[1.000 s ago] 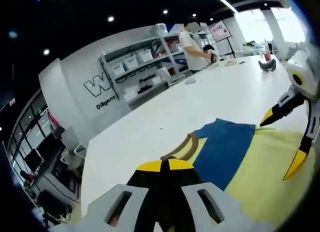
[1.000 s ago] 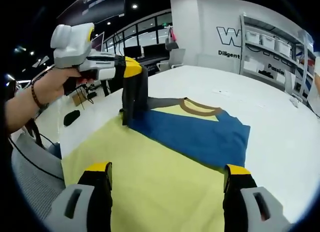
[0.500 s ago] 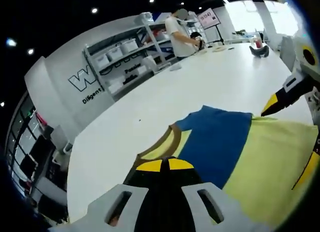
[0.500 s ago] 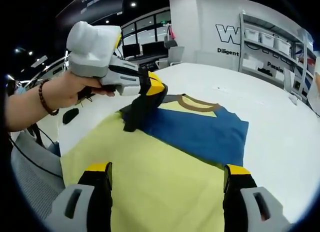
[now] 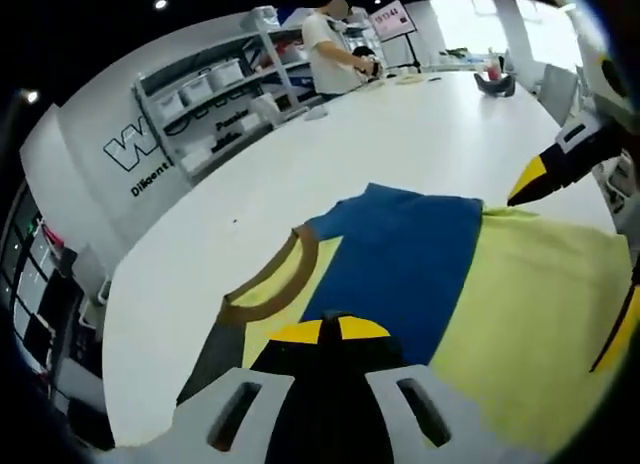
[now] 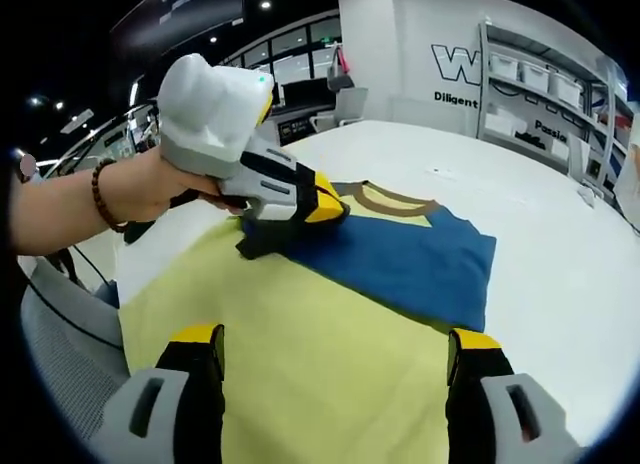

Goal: Fold the garment on the visible template until the final outline fits inside the template.

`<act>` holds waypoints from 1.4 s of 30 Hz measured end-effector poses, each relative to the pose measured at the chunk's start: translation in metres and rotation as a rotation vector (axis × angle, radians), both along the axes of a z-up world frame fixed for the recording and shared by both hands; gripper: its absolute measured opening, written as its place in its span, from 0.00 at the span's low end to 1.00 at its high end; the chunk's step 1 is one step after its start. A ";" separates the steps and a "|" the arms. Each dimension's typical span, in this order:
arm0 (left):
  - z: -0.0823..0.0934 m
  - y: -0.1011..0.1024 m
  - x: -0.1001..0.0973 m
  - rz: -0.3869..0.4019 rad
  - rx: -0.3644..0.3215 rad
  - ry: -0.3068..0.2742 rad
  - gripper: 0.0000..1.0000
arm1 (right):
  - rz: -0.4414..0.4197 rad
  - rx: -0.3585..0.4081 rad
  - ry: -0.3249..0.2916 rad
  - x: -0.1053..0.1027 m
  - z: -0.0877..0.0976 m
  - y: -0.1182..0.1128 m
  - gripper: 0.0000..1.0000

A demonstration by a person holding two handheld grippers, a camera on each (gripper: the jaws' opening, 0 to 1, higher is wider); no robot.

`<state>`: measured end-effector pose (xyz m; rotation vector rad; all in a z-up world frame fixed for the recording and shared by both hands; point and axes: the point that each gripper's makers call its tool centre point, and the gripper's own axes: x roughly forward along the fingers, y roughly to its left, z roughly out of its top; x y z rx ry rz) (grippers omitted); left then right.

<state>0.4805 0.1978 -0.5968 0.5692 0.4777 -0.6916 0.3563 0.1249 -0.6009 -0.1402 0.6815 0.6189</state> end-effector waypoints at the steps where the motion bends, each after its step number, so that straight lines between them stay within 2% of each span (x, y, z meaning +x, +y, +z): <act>1: 0.001 0.000 0.000 -0.001 -0.015 -0.002 0.15 | 0.001 -0.002 0.001 0.000 0.000 0.000 0.91; 3: 0.012 0.000 -0.002 0.007 -0.077 0.001 0.24 | 0.004 -0.008 0.004 -0.001 -0.001 0.000 0.91; 4: 0.021 0.002 -0.002 0.006 -0.088 -0.022 0.27 | 0.005 -0.008 0.003 -0.001 -0.001 0.000 0.91; 7: 0.034 0.012 -0.004 0.007 -0.093 -0.038 0.30 | 0.003 -0.011 0.001 0.001 -0.001 -0.001 0.91; 10: 0.052 0.028 -0.004 0.038 -0.140 -0.066 0.36 | 0.008 -0.017 -0.005 0.003 0.000 0.000 0.92; 12: 0.057 0.038 -0.008 0.044 -0.135 -0.070 0.38 | 0.016 -0.023 -0.014 0.005 0.002 0.002 0.92; 13: 0.058 0.045 -0.009 0.058 -0.128 -0.071 0.38 | 0.017 -0.026 -0.023 0.007 0.004 0.002 0.91; 14: 0.058 0.048 -0.010 0.062 -0.126 -0.071 0.38 | 0.006 -0.025 -0.086 0.015 0.013 0.003 0.89; 15: 0.061 0.056 -0.012 0.074 -0.131 -0.069 0.39 | 0.013 -0.027 -0.107 0.017 0.017 0.004 0.89; 18: 0.064 0.066 -0.017 0.095 -0.136 -0.073 0.39 | 0.042 -0.036 -0.117 0.018 0.021 0.010 0.90; 19: 0.064 0.071 -0.019 0.105 -0.133 -0.077 0.38 | 0.078 -0.032 -0.143 0.021 0.025 0.016 0.91; 25: 0.058 0.091 -0.030 0.149 -0.114 -0.064 0.37 | 0.129 -0.065 -0.176 0.029 0.030 0.030 0.90; 27: 0.051 0.098 -0.036 0.174 -0.130 -0.038 0.36 | 0.150 -0.059 -0.168 0.034 0.029 0.037 0.90; 31: 0.040 0.110 -0.044 0.198 -0.118 -0.017 0.36 | 0.176 -0.069 -0.185 0.043 0.032 0.044 0.89; 42: 0.011 0.126 -0.055 0.204 -0.074 0.035 0.34 | 0.372 -0.138 -0.217 0.073 0.027 0.082 0.83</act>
